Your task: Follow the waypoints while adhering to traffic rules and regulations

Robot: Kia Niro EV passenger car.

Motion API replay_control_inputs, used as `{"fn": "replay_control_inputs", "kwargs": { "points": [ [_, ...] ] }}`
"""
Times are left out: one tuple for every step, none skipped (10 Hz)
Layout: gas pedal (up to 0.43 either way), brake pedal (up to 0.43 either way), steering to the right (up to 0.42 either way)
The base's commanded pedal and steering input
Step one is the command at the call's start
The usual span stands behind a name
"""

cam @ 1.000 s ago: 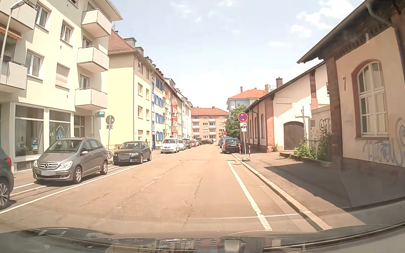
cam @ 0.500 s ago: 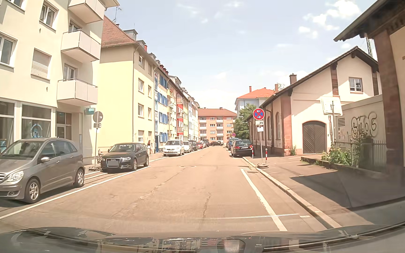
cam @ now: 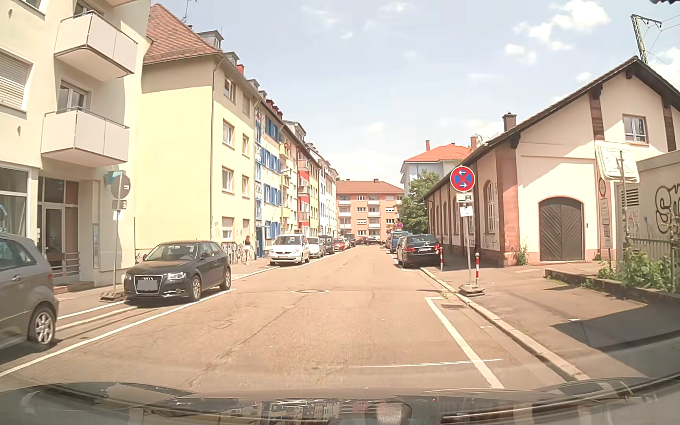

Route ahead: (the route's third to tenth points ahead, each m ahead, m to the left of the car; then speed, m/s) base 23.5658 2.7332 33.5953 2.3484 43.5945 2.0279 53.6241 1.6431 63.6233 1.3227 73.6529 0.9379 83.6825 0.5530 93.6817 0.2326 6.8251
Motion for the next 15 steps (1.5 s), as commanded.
{"fn": "replay_control_inputs", "kwargs": {
  "points": [
    [0.110,0.000,-0.003],
    [0.110,0.000,-0.003],
    [0.110,0.000,-0.002],
    [0.110,0.000,-0.001],
    [0.110,0.000,-0.001],
    [0.110,0.000,0.000],
    [0.110,0.000,0.000],
    [0.110,0.000,0.001],
    [0.110,0.000,0.003],
    [0.110,0.000,0.003],
    [0.110,0.000,0.004],
    [0.110,0.000,0.005],
    [0.110,0.000,0.005],
    [0.110,0.000,0.005],
    [0.110,0.000,0.006]
  ]
}}
